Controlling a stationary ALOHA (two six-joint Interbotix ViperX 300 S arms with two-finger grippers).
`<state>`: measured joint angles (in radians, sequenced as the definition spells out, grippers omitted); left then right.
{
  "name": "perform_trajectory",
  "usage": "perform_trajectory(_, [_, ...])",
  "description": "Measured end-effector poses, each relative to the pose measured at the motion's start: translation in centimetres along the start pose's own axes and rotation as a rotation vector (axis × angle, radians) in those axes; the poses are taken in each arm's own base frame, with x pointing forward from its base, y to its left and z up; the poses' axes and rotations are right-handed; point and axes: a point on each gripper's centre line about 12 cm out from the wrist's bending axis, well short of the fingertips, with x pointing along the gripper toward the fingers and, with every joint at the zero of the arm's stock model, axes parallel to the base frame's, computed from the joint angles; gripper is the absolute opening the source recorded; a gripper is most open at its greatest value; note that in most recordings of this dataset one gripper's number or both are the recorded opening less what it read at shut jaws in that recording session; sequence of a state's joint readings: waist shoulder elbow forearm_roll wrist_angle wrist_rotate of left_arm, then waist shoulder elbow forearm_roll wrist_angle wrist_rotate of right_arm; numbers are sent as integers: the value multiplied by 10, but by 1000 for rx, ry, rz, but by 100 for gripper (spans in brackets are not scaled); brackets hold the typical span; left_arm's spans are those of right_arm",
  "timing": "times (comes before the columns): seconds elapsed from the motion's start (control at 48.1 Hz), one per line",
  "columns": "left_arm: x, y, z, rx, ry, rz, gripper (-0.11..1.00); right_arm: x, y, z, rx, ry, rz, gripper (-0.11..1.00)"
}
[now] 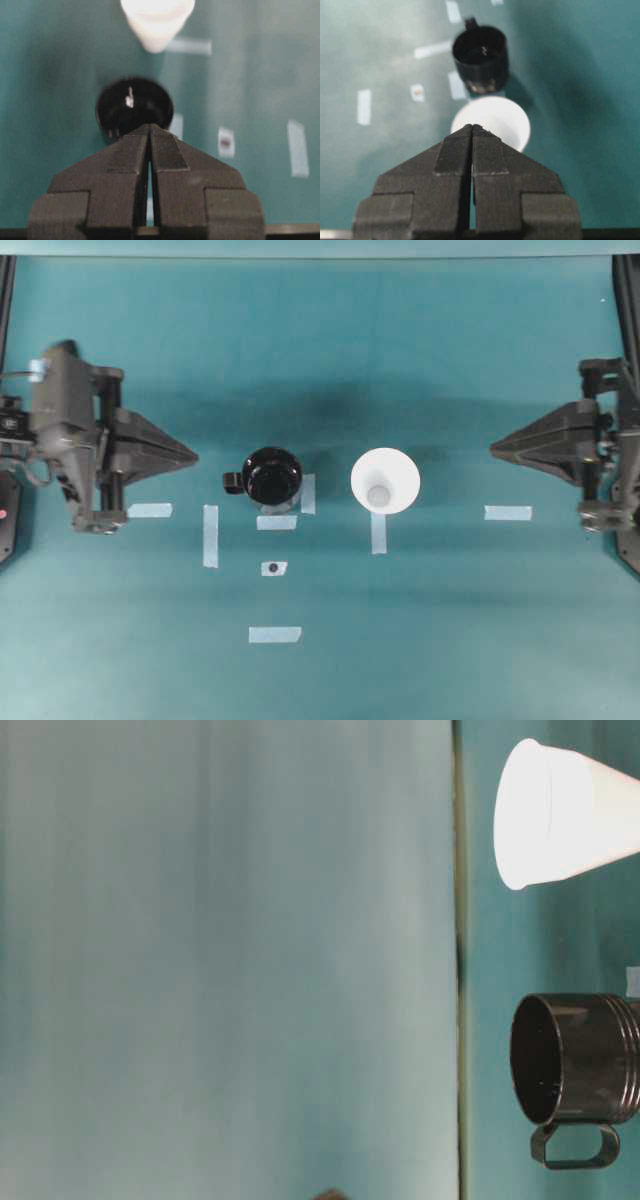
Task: Holding the cup holder with the left arm, the right arm places the cup into the cup holder.
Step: 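Move left gripper above black cup holder and right gripper above white cup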
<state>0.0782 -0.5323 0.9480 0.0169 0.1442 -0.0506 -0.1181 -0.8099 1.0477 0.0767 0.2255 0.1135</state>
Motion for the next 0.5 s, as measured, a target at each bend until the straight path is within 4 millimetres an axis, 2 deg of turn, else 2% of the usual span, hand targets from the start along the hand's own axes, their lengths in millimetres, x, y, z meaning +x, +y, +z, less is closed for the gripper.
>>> perform_trajectory(0.187, [15, 0, -4, 28, 71, 2, 3, 19, -10, 2, 21, 73, -49, 2])
perform_trajectory(0.499, [28, 0, -11, 43, 138, 3, 3, 56, -13, 7, 33, 264, -84, 2])
